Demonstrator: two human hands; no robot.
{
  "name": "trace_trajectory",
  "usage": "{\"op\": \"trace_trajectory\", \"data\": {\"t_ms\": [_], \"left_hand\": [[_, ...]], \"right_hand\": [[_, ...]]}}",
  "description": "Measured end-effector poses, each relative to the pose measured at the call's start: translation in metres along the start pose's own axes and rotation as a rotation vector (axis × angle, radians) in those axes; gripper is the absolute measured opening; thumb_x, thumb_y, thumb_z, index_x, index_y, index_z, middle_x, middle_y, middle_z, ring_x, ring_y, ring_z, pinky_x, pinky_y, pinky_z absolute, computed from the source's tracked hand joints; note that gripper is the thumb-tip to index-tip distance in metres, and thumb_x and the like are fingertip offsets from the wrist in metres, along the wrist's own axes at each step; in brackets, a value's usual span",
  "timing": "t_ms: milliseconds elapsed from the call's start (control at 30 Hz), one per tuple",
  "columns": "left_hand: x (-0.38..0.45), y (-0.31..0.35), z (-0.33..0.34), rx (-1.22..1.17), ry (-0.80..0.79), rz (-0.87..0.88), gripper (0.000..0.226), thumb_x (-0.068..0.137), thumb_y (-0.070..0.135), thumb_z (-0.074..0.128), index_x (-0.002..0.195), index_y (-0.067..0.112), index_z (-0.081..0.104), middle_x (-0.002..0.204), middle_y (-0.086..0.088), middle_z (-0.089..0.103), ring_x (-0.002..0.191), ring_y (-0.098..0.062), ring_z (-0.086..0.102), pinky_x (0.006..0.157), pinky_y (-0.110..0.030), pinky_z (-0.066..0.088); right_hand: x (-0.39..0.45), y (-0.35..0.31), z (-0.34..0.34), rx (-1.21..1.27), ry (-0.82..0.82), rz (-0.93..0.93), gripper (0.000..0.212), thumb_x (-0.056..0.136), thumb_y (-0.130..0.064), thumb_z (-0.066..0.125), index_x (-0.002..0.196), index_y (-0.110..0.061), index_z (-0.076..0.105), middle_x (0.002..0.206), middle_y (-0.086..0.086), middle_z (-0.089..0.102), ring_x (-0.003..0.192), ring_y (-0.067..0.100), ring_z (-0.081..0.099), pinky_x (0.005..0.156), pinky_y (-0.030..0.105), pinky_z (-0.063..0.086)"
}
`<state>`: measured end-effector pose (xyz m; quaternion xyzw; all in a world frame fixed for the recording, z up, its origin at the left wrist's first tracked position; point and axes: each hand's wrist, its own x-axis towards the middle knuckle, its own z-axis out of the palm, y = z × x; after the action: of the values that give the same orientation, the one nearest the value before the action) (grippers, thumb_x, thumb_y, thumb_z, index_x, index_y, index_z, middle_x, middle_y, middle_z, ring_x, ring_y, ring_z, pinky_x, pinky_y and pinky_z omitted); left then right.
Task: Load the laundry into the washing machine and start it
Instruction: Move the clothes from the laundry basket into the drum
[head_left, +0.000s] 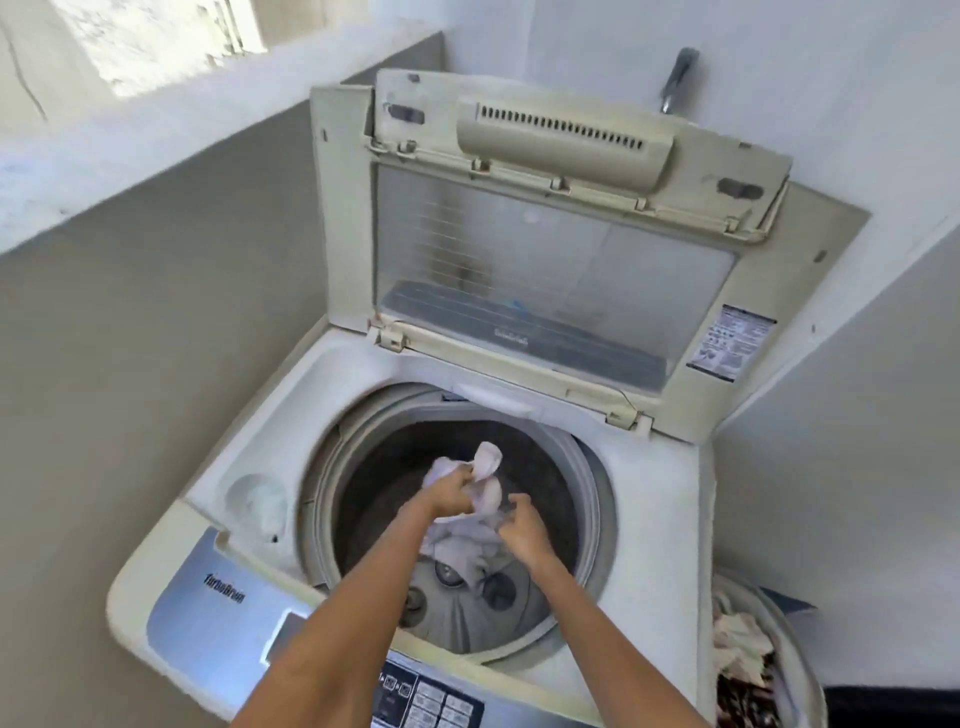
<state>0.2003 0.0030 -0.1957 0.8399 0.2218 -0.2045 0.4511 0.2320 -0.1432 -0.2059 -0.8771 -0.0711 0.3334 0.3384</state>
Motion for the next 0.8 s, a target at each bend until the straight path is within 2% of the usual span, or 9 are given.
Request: {"op": "trace_trajectory", "data": {"t_ms": [100, 167, 233, 367, 467, 567, 667, 733, 800], "left_hand": [[0.007, 0.002, 0.014, -0.085, 0.130, 0.024, 0.046, 0.089, 0.006, 0.054, 0.134, 0.008, 0.045, 0.128, -0.016, 0.056, 0.114, -0.028, 0.055, 0.090, -0.027, 0.041], [0.000, 0.019, 0.015, -0.217, 0.277, 0.073, 0.029, 0.093, 0.007, 0.050, 0.122, 0.008, 0.054, 0.113, -0.017, 0.063, 0.102, -0.027, 0.060, 0.088, -0.031, 0.046], [-0.012, 0.044, 0.014, -0.308, 0.336, 0.133, 0.018, 0.095, 0.008, 0.048, 0.107, 0.010, 0.061, 0.094, -0.012, 0.067, 0.089, -0.025, 0.064, 0.087, -0.039, 0.052], [-0.044, 0.113, 0.029, -0.382, 0.406, 0.253, 0.019, 0.092, 0.021, 0.048, 0.077, 0.023, 0.060, 0.078, -0.009, 0.068, 0.079, -0.030, 0.066, 0.079, -0.047, 0.054], [-0.073, 0.185, 0.059, -0.401, 0.463, 0.365, 0.025, 0.084, 0.037, 0.040, 0.074, 0.017, 0.052, 0.068, -0.003, 0.063, 0.069, -0.026, 0.061, 0.071, -0.042, 0.050], [-0.094, 0.250, 0.104, -0.308, 0.400, 0.504, 0.023, 0.087, 0.036, 0.039, 0.078, 0.018, 0.049, 0.070, -0.001, 0.060, 0.070, -0.023, 0.056, 0.068, -0.038, 0.043], [-0.089, 0.293, 0.171, -0.153, 0.212, 0.540, 0.020, 0.094, 0.031, 0.043, 0.094, 0.015, 0.055, 0.088, -0.006, 0.066, 0.083, -0.022, 0.060, 0.072, -0.034, 0.043], [-0.076, 0.303, 0.224, -0.112, 0.118, 0.489, 0.018, 0.095, 0.027, 0.045, 0.101, 0.014, 0.056, 0.096, -0.007, 0.067, 0.090, -0.023, 0.062, 0.076, -0.035, 0.046], [-0.059, 0.300, 0.280, -0.103, 0.047, 0.378, 0.017, 0.094, 0.023, 0.044, 0.103, 0.013, 0.055, 0.102, -0.008, 0.066, 0.096, -0.024, 0.061, 0.080, -0.035, 0.046]], "right_hand": [[-0.003, 0.001, 0.003, -0.084, 0.032, -0.052, 0.044, 0.087, -0.012, 0.053, 0.129, -0.004, 0.047, 0.129, 0.017, 0.052, 0.118, 0.031, 0.053, 0.080, 0.027, 0.040], [-0.014, -0.004, -0.006, -0.060, 0.075, -0.087, 0.045, 0.091, -0.012, 0.052, 0.134, -0.008, 0.043, 0.137, 0.014, 0.044, 0.125, 0.030, 0.046, 0.096, 0.031, 0.039], [-0.028, -0.013, -0.022, 0.010, 0.185, -0.152, 0.039, 0.094, -0.013, 0.049, 0.133, -0.012, 0.044, 0.138, 0.010, 0.043, 0.125, 0.027, 0.046, 0.102, 0.035, 0.040], [-0.062, -0.021, -0.070, 0.274, 0.501, -0.332, 0.021, 0.100, -0.018, 0.042, 0.107, -0.015, 0.061, 0.108, 0.002, 0.065, 0.100, 0.019, 0.061, 0.085, 0.036, 0.049], [-0.094, -0.009, -0.119, 0.379, 0.721, -0.361, 0.021, 0.099, -0.026, 0.041, 0.092, -0.017, 0.059, 0.088, -0.007, 0.067, 0.079, 0.017, 0.063, 0.068, 0.036, 0.048], [-0.120, 0.020, -0.168, 0.506, 0.878, -0.342, 0.020, 0.096, -0.026, 0.043, 0.079, -0.017, 0.050, 0.071, -0.005, 0.056, 0.064, 0.019, 0.053, 0.062, 0.037, 0.042], [-0.138, 0.075, -0.214, 0.655, 0.957, -0.213, 0.023, 0.097, -0.029, 0.044, 0.074, -0.029, 0.040, 0.071, -0.007, 0.051, 0.069, 0.016, 0.047, 0.067, 0.036, 0.040], [-0.144, 0.121, -0.230, 0.661, 0.884, -0.107, 0.017, 0.095, -0.038, 0.044, 0.079, -0.039, 0.040, 0.085, -0.003, 0.054, 0.077, 0.018, 0.048, 0.073, 0.039, 0.041], [-0.138, 0.180, -0.232, 0.639, 0.793, -0.011, 0.010, 0.096, -0.035, 0.045, 0.088, -0.039, 0.042, 0.092, 0.000, 0.053, 0.080, 0.018, 0.048, 0.074, 0.039, 0.041]]}}
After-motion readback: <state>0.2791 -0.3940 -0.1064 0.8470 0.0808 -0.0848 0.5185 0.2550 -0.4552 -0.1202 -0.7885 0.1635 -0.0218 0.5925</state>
